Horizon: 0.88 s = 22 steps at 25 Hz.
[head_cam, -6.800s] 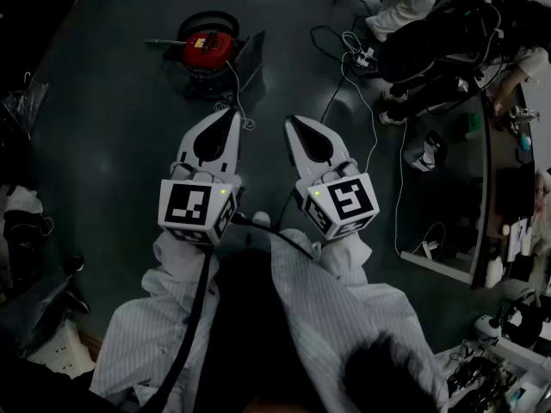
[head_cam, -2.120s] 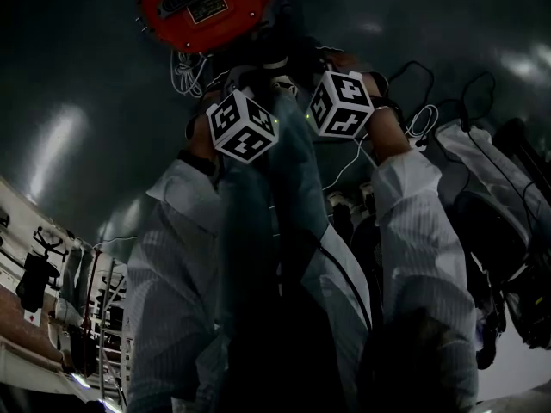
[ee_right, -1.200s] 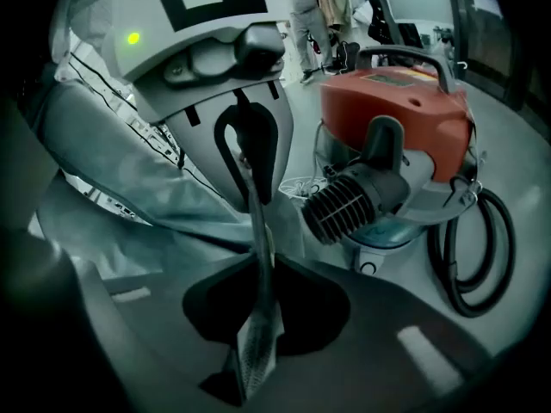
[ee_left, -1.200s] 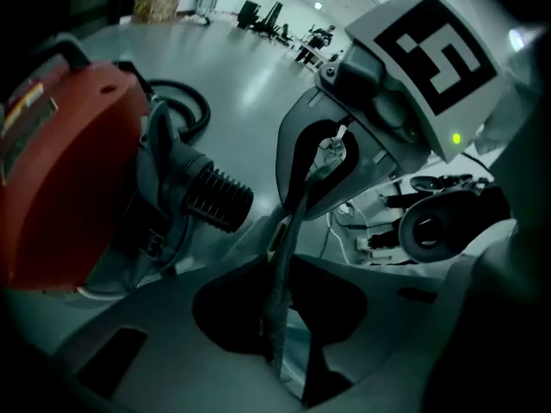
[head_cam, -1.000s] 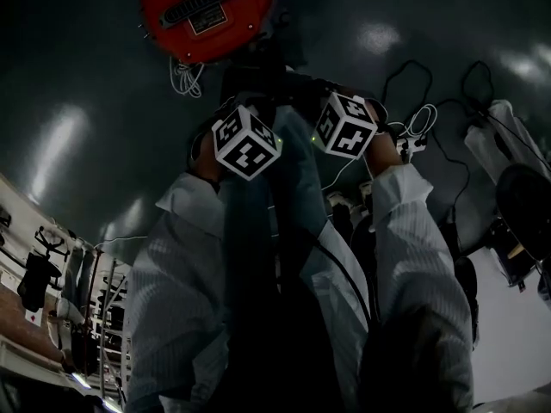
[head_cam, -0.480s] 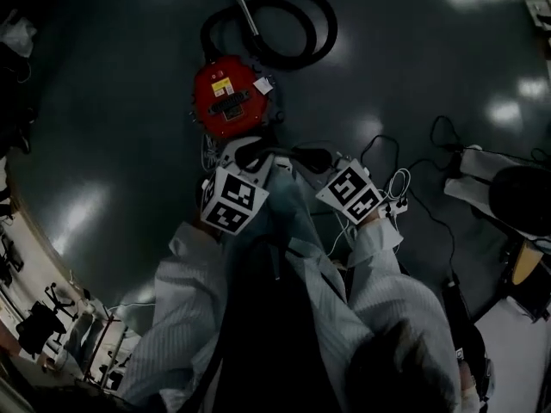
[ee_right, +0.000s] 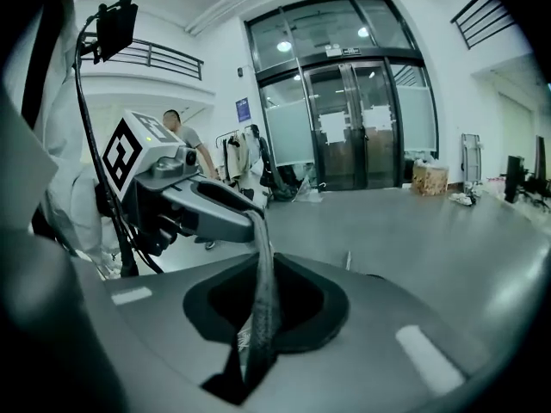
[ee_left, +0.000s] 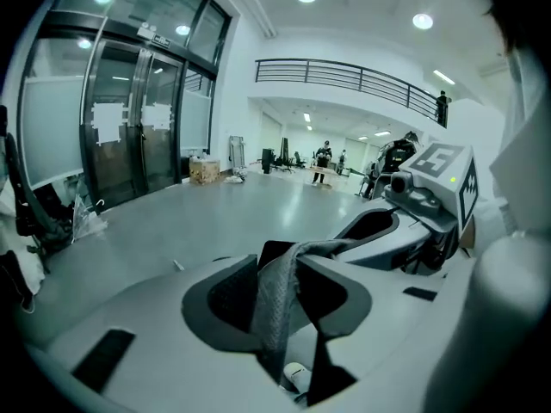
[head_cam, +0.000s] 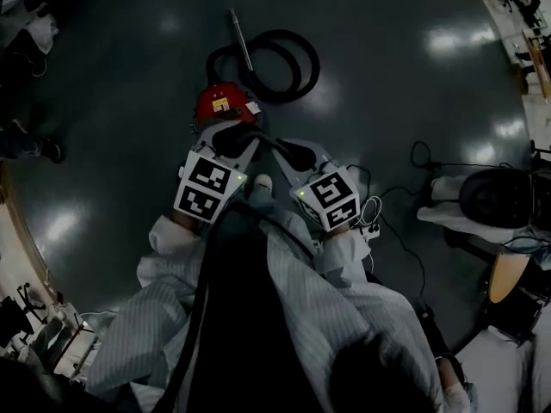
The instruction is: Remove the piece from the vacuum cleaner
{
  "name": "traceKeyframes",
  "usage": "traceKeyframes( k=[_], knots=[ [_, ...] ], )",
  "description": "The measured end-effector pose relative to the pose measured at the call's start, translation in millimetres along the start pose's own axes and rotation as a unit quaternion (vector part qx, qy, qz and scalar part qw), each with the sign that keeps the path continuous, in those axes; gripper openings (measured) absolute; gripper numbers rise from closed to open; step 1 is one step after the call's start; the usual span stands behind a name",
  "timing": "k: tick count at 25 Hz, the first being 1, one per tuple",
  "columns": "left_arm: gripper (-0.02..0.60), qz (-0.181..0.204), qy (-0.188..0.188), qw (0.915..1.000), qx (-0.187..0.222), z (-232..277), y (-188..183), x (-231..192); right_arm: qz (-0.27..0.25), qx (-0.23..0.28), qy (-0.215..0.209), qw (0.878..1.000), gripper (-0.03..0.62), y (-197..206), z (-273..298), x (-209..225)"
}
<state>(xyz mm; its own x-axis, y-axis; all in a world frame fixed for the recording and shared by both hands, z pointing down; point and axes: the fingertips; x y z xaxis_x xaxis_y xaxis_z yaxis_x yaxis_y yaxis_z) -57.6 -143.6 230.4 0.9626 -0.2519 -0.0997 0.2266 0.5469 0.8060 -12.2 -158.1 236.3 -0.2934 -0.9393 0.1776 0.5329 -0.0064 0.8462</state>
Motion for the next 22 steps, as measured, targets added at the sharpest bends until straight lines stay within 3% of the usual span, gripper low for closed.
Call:
traceKeyframes(
  k=[5,9,14,17,22],
  knots=[
    [0.124,0.030,-0.005,0.9992,0.027,-38.1,-15.8,0.6,-0.030,0.010,0.014,0.999,0.029,-13.6,-13.0,-9.7],
    [0.140,-0.004,-0.048,0.9967,0.066,-62.9,-26.1,-18.2,-0.009,0.009,0.050,0.999,0.026,-5.8,-28.0,7.8],
    [0.135,-0.055,-0.120,0.9853,0.108,-74.2,-38.4,-36.9,0.039,0.055,0.080,0.995,0.026,-26.5,-41.4,22.6],
    [0.012,-0.067,-0.150,0.9779,0.130,-77.1,-43.0,-35.2,0.065,0.093,0.089,0.989,0.026,-42.1,-53.9,26.5],
    [0.005,-0.078,-0.156,0.9716,0.160,-83.1,-51.4,-32.5,0.062,0.123,0.101,0.985,0.025,-59.8,-66.5,23.7]
  ],
)
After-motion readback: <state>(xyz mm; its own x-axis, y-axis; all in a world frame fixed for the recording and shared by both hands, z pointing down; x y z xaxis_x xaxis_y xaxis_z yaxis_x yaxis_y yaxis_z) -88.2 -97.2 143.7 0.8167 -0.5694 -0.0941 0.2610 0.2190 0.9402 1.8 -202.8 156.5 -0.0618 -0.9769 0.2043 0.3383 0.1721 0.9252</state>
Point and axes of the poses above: the fingertips, and each gripper's own axes: z forward along the fingers, x to its right, y out of its underside, and after that the axes turned 2 degrees about -y, right-handed
